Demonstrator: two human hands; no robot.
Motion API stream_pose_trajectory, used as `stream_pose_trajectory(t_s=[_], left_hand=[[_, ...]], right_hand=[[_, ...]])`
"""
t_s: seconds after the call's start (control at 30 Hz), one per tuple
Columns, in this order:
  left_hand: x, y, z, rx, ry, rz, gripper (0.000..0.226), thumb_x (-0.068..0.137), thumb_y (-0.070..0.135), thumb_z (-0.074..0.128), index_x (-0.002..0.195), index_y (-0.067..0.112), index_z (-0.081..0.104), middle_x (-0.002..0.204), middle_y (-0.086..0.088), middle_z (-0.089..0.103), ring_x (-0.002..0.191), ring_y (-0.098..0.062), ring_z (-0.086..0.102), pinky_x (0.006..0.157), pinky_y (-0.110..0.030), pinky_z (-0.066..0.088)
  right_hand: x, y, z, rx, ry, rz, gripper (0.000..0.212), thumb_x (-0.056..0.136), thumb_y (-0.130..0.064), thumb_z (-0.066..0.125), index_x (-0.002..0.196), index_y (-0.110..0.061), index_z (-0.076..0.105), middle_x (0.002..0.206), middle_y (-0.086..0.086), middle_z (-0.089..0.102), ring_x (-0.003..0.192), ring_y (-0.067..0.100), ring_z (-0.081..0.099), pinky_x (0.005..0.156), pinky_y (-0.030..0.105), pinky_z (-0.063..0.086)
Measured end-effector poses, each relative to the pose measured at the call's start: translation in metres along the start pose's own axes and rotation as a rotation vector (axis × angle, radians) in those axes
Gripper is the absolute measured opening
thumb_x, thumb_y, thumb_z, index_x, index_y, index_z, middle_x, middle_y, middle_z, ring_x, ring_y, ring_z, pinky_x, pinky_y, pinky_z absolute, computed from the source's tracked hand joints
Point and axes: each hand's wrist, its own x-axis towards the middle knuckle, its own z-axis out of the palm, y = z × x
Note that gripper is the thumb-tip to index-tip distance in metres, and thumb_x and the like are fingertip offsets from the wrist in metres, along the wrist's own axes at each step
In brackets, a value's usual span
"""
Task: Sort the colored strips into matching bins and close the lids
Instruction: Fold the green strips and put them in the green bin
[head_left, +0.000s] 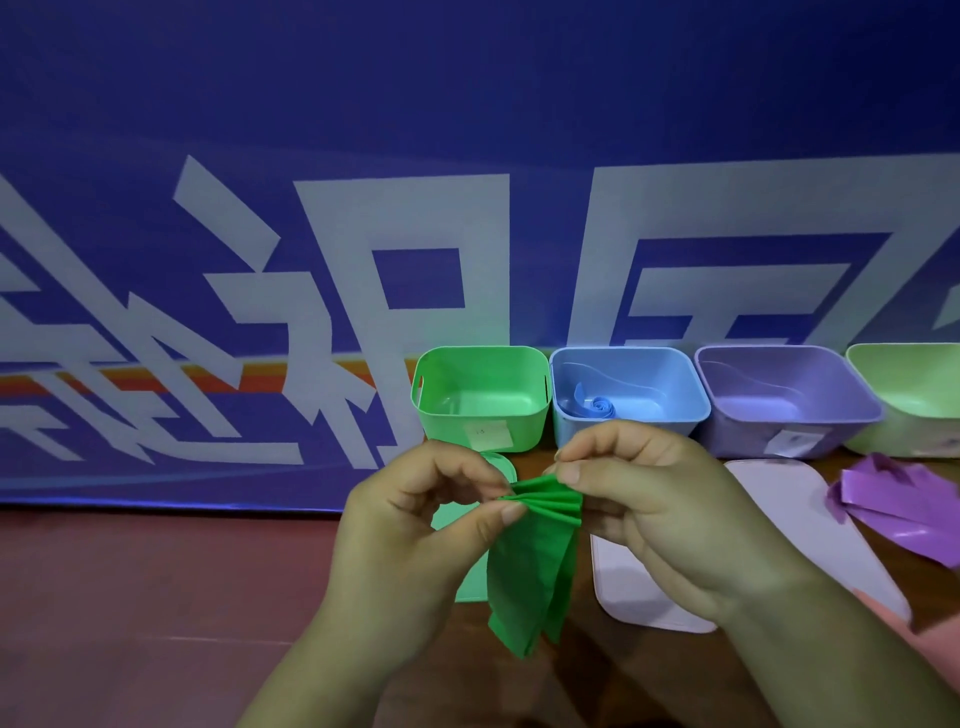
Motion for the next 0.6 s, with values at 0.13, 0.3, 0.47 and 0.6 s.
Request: stream_pose_trajectory(t_s=[0.13, 0.3, 0.47, 0.6], left_hand=[[0.0, 0.0, -0.002, 0.024, 0.037, 0.022, 0.019, 0.066, 0.027, 0.082, 0.081, 0.022, 0.071, 0.082, -0.007, 0.072, 0.081, -0.028, 0.069, 0.076, -0.046, 0.058], [0.002, -0.002, -0.004, 0.009, 0.072, 0.027, 0.02, 0.065, 0.015, 0.085, 0.076, 0.022, 0.069, 0.084, -0.009, 0.072, 0.087, -0.029, 0.07, 0.081, -0.044, 0.058], [0.003, -0.003, -0.005, -0.077, 0.06, 0.002, 0.019, 0.067, 0.006, 0.08, 0.075, 0.019, 0.068, 0.088, -0.012, 0.074, 0.093, -0.029, 0.071, 0.083, -0.04, 0.058], [0.004, -0.004, -0.008, -0.116, 0.056, 0.002, 0.021, 0.067, 0.007, 0.082, 0.076, 0.02, 0.069, 0.087, -0.015, 0.074, 0.093, -0.031, 0.071, 0.082, -0.043, 0.058]], right_hand=[[-0.001, -0.001, 0.004, 0.071, -0.045, 0.023, 0.011, 0.065, -0.007, 0.07, 0.076, -0.009, 0.069, 0.076, 0.011, 0.07, 0.067, 0.019, 0.068, 0.07, 0.033, 0.055], [-0.001, 0.004, 0.008, 0.141, -0.066, 0.052, 0.01, 0.06, -0.01, 0.071, 0.069, -0.015, 0.071, 0.077, 0.011, 0.071, 0.069, 0.019, 0.069, 0.073, 0.034, 0.055], [-0.002, 0.007, 0.012, 0.222, -0.087, 0.063, 0.015, 0.062, 0.0, 0.075, 0.07, -0.011, 0.07, 0.076, 0.011, 0.069, 0.067, 0.019, 0.069, 0.061, 0.028, 0.058], [-0.004, 0.005, 0.016, 0.277, -0.068, 0.064, 0.009, 0.064, -0.003, 0.066, 0.071, -0.009, 0.067, 0.075, 0.011, 0.069, 0.066, 0.019, 0.07, 0.06, 0.028, 0.058]])
